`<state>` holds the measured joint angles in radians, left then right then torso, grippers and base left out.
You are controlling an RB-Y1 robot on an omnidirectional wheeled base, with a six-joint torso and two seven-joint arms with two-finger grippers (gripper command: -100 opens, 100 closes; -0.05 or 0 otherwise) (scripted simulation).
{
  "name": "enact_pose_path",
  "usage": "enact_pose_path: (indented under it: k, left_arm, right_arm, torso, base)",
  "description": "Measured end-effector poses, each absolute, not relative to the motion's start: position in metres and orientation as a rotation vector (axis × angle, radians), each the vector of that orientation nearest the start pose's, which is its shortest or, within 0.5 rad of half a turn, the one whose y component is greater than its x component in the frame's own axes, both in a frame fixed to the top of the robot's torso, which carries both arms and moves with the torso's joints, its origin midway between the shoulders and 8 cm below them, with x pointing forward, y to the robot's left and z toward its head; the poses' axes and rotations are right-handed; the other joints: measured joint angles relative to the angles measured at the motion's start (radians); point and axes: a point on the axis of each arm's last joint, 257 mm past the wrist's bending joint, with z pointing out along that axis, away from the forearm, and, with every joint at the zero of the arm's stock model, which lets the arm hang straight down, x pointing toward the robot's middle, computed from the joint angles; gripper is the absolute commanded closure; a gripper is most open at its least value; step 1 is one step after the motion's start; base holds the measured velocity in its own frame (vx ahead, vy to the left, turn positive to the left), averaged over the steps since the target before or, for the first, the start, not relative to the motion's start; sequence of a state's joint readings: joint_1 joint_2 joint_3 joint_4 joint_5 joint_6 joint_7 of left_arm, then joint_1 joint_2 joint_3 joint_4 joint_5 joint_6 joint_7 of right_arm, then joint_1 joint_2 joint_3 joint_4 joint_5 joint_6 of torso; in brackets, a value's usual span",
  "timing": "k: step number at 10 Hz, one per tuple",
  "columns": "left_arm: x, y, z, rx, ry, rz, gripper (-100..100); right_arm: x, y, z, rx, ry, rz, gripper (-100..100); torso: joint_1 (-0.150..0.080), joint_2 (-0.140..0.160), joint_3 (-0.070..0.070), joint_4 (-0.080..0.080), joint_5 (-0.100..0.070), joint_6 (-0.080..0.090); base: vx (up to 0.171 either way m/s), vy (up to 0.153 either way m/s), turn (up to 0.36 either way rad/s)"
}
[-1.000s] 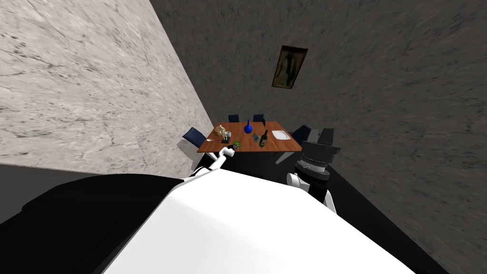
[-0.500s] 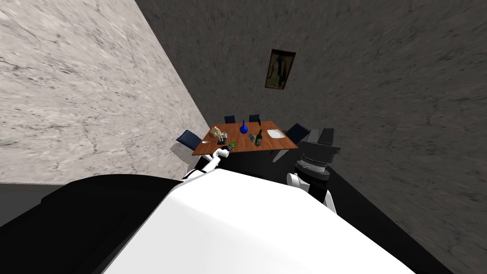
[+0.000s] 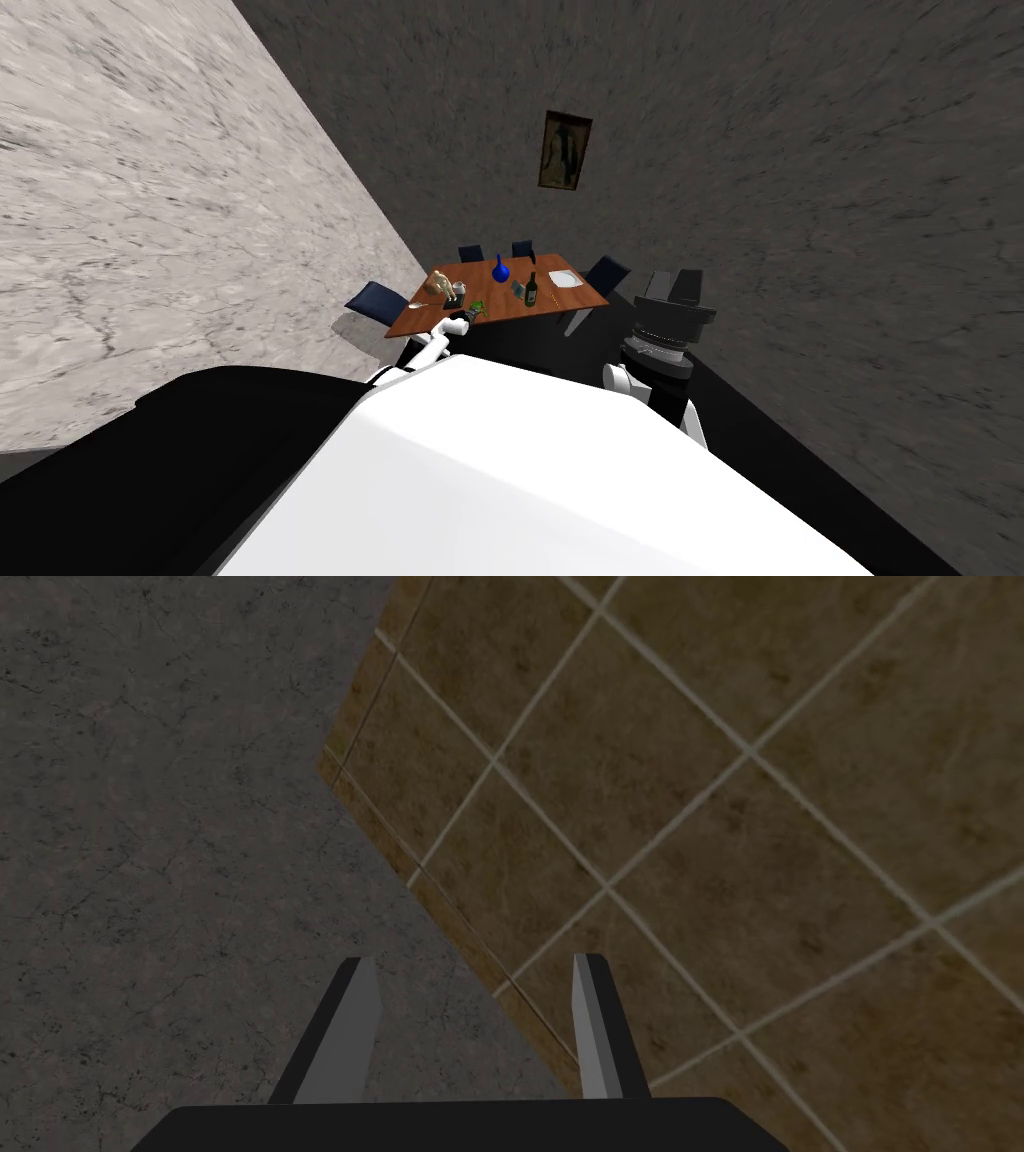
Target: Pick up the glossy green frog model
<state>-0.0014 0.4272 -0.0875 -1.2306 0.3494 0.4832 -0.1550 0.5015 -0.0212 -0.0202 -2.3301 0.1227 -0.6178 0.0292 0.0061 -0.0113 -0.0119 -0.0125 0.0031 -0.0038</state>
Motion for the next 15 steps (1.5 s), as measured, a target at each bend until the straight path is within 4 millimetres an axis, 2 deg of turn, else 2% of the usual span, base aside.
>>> enact_pose_path:
  k: [1,4,6,8,9,13,14,15]
  left_arm:
    - [0.428,0.406,-0.464,-1.604,1.853,-0.506,-100]
    - [0.408,0.459,-0.46,-1.63,1.801,-0.474,-100]
    - [0.399,0.465,-0.456,-1.634,1.797,-0.468,-100]
    - [0.386,0.491,-0.447,-1.642,1.769,-0.45,-100]
    - [0.385,0.492,-0.446,-1.64,1.768,-0.45,100]
    - [0.384,0.492,-0.448,-1.643,1.77,-0.448,100]
    - [0.383,0.492,-0.448,-1.644,1.771,-0.448,0]
    - [0.383,0.491,-0.448,-1.645,1.771,-0.447,100]
  right_arm:
    - [0.314,-0.258,0.064,0.416,0.595,1.217,0]
    - [0.314,-0.258,0.064,0.416,0.595,1.217,0]
    - [0.314,-0.258,0.064,0.416,0.595,1.217,0]
    - [0.314,-0.258,0.064,0.416,0.595,1.217,0]
    - [0.314,-0.258,0.064,0.416,0.595,1.217,0]
    - [0.314,-0.258,0.064,0.416,0.595,1.217,0]
    - [0.314,-0.258,0.064,0.416,0.595,1.217,0]
    - [0.314,-0.258,0.064,0.416,0.595,1.217,0]
  torso:
    - [-0.001,0.0,0.0,0.0,0.0,0.001]
    - [0.0,-0.001,0.0,0.0,0.0,0.0]
    - [0.003,0.001,0.0,0.0,0.001,0.0]
    - [0.0,0.0,0.0,0.0,0.0,0.0]
    - [0.002,0.0,0.0,0.0,0.001,0.0]
    - [0.003,0.002,0.002,0.001,0.0,0.0]
    - [0.003,0.002,0.002,0.002,0.0,0.0]
    - [0.003,0.003,0.002,0.002,-0.001,0.0]
  base:
    - [0.02,-0.071,-0.116]
    - [0.025,-0.069,-0.131]
    - [0.012,-0.038,-0.122]
    - [0.016,-0.049,-0.115]
    - [-0.002,-0.005,0.017]
    - [0.0,0.0,-0.003]
    - [0.0,0.0,0.0]
    - [-0.013,0.079,0.357]
